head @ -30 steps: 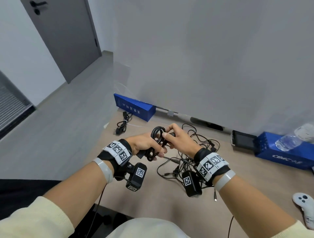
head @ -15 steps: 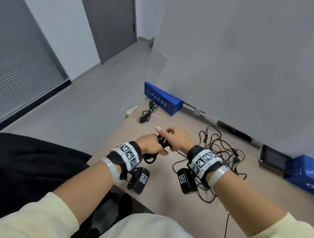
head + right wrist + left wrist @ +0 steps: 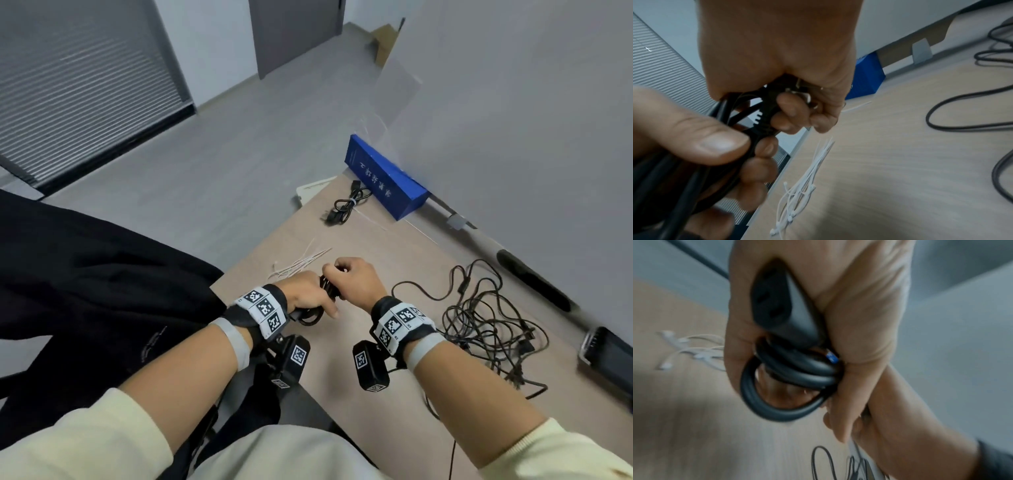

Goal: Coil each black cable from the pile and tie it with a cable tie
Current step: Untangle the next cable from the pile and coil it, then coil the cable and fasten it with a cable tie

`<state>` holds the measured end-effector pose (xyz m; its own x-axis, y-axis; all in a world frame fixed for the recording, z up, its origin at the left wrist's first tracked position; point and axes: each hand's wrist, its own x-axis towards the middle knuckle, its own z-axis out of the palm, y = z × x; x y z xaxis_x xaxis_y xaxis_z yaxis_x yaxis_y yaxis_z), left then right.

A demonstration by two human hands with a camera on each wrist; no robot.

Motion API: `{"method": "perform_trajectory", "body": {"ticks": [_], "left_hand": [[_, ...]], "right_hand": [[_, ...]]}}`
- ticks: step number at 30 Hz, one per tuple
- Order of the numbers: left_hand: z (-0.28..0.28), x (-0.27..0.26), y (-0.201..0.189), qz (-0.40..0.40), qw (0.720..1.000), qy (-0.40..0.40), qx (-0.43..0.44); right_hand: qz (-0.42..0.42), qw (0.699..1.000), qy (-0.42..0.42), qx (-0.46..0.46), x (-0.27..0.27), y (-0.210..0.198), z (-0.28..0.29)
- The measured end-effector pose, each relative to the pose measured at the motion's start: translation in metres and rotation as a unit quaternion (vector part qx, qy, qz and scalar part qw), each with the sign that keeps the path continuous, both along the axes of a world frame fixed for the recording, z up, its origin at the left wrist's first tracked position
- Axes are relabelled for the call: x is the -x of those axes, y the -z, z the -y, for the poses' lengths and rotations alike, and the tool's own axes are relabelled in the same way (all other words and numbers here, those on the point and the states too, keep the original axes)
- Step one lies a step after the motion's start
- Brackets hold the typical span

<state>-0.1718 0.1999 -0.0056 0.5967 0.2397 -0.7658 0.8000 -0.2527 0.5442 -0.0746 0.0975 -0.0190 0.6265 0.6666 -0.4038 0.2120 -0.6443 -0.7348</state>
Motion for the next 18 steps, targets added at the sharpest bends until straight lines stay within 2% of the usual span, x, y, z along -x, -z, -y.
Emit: {"method": "perform_trajectory", "body": {"ticks": [2,4,5,7,10,13,15,18], "left_hand": [[-0.012,0.008,0.003,0.006,0.991,-0.055,0.121],[-0.024,0.015,0.007,0.012,0.962,-0.105,0.252],[-0.028,0.017,0.01,0.015,0.949,-0.118,0.293],[-0.036,0.021,0.02,0.017,0.935,-0.138,0.325],[-0.046,0.027,0.034,0.003,0.935,-0.186,0.302],[-0.061,0.038,0.05,-0.01,0.925,-0.258,0.279],[-0.074,0.044,0.058,-0.008,0.912,-0.338,0.233],[-0.094,0.052,0.068,0.016,0.881,-0.446,0.156]], "right_hand": [[-0.006,1.0,-0.006,-0.007,-0.002,0.005,-0.011],[-0.009,1.0,-0.018,-0.018,-0.004,0.011,-0.023],[-0.013,0.999,-0.025,-0.024,-0.004,0.013,-0.029],[-0.027,0.998,-0.048,-0.023,-0.006,0.02,-0.042],[-0.079,0.992,-0.101,0.002,-0.005,0.029,-0.056],[-0.149,0.983,-0.1,0.022,-0.013,0.043,-0.071],[-0.126,0.986,-0.096,0.044,-0.022,0.056,-0.08],[-0.034,0.986,-0.133,0.095,-0.029,0.075,-0.094]]}}
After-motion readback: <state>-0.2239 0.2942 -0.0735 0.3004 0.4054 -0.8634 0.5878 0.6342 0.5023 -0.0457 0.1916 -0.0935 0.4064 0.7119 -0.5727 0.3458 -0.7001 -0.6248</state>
